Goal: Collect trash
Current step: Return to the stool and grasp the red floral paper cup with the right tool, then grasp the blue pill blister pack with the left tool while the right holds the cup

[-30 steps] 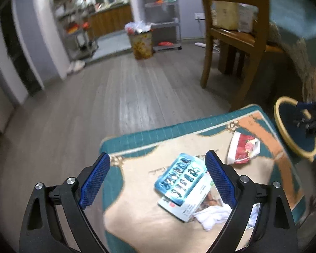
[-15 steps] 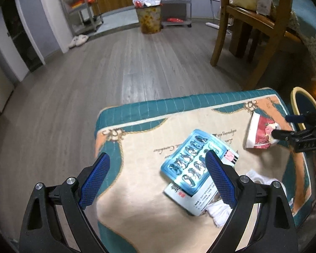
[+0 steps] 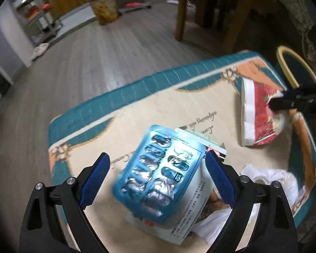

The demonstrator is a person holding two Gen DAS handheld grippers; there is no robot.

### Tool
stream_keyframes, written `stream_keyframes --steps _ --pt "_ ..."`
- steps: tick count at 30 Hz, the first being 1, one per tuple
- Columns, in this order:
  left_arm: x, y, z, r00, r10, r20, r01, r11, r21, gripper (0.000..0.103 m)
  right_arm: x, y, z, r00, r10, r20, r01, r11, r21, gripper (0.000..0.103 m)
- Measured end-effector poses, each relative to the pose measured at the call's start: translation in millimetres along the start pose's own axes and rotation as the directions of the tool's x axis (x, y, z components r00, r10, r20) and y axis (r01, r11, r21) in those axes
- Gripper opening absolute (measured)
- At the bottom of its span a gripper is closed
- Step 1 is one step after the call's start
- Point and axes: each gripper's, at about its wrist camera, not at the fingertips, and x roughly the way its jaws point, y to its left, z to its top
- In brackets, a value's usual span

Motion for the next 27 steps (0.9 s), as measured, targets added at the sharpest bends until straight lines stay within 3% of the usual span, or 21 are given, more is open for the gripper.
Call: stream_keyframes --steps 3,6,10,14,18,21,27 --pt "16 1 -2 0.998 -0.011 -0.066 0.011 1.0 -0.001 0.092 -1 -2 -2 1.0 0.005 -0.004 -0.005 1.0 0.005 0.031" --pt "17 7 0 0.995 -0.062 -0.08 0.057 0.997 -0.06 0.093 -1 -5 -1 1.0 0.01 -0.007 -0.01 1.0 0.006 0.031" --pt "16 0 -3 0.994 -0.071 -0.085 0.069 0.997 -0.031 0.088 -1 -7 3 1.0 0.012 -0.003 -0.012 1.0 0.009 0.031" --pt "9 0 -3 0.995 -0.069 -0.077 0.068 0.998 -0.016 0.069 -5 -7 2 1.0 0.005 0.005 -0.005 1.0 0.001 0.031" --pt "6 20 -2 0.994 -0.078 -0.075 0.069 0.991 -0.113 0.044 -9 -3 2 1.0 0.003 0.013 -0.003 1.0 -0.002 0.027" --pt "0 31 -3 0.995 -0.082 -0.059 0.073 0.987 -0.144 0.036 -11 0 0 1.0 0.002 0.016 -0.002 1.0 -0.015 0.02" --pt "-15 33 2 1.0 -0.008 -0.017 0.005 0.991 -0.132 0.017 -16 0 -1 1.0 -0.013 0.017 0.014 0.999 -0.033 0.019"
